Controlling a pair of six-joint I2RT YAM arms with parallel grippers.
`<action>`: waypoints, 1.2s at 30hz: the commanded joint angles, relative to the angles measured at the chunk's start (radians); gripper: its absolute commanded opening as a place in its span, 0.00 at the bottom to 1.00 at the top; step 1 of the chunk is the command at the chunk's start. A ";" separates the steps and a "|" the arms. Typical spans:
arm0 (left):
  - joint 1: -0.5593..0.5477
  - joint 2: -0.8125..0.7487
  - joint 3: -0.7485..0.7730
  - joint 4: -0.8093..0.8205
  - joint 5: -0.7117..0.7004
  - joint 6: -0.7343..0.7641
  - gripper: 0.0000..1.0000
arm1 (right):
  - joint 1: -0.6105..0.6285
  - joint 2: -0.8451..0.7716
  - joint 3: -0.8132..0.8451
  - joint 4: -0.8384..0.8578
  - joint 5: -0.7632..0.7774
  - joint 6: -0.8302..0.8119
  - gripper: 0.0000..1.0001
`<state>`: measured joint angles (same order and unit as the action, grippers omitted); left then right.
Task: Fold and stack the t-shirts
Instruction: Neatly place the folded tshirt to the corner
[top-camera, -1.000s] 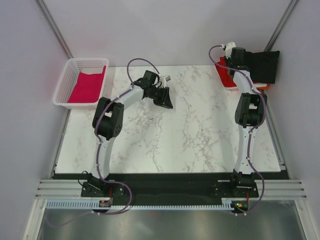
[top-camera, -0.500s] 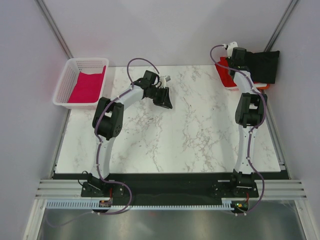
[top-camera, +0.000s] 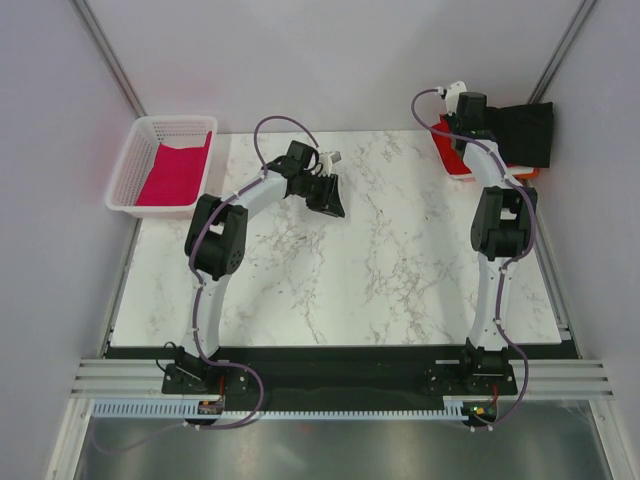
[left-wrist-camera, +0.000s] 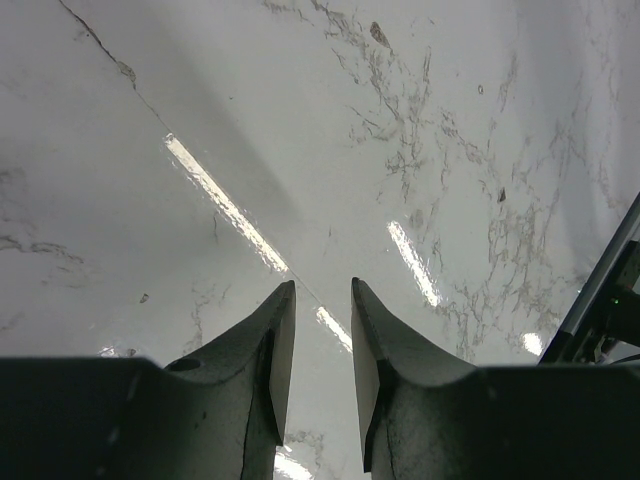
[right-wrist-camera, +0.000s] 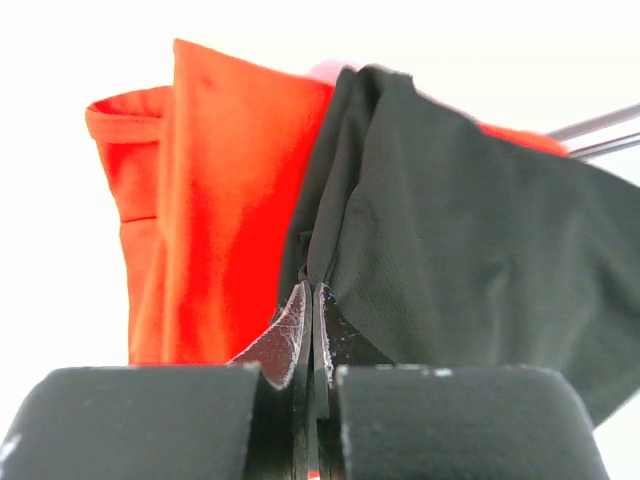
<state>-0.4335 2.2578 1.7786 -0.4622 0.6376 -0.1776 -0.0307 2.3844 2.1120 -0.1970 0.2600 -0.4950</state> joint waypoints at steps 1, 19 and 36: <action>-0.002 -0.050 0.019 0.019 0.033 0.021 0.36 | 0.023 -0.111 -0.029 0.011 -0.027 -0.011 0.00; -0.002 -0.046 0.021 0.027 0.034 0.017 0.36 | 0.066 -0.110 -0.066 0.024 0.042 -0.010 0.00; 0.018 -0.136 0.065 0.016 -0.076 0.044 0.53 | 0.144 -0.395 -0.259 0.077 -0.129 0.041 0.98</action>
<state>-0.4290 2.2486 1.7794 -0.4637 0.6231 -0.1719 0.0486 2.1914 1.9312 -0.1371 0.2985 -0.4927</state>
